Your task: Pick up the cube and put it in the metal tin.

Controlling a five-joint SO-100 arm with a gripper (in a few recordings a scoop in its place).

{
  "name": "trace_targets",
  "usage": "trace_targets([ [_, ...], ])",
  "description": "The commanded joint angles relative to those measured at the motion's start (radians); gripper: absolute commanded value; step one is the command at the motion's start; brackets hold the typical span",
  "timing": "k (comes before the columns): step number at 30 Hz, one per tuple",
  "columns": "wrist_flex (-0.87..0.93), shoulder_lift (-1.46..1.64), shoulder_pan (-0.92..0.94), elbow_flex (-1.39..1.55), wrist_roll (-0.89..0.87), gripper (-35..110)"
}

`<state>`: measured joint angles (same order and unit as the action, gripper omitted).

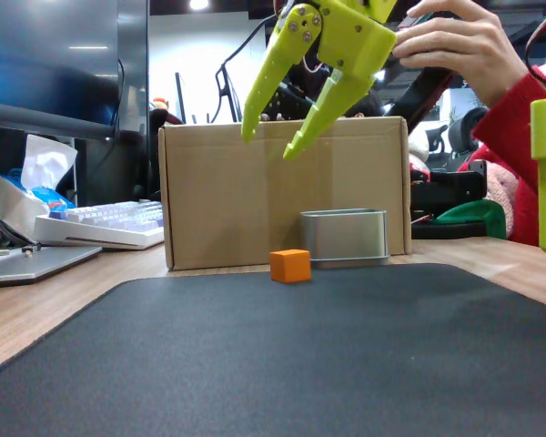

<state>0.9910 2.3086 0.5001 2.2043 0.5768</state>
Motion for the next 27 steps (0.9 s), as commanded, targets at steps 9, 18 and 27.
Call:
trace_targets([
  [9, -0.008, -0.218, 0.011, -0.015, 0.236, 23],
  [18, -0.072, -0.405, 0.037, -0.026, 0.310, 27],
  [27, -0.069, -0.554, 0.061, -0.094, 0.334, 24],
])
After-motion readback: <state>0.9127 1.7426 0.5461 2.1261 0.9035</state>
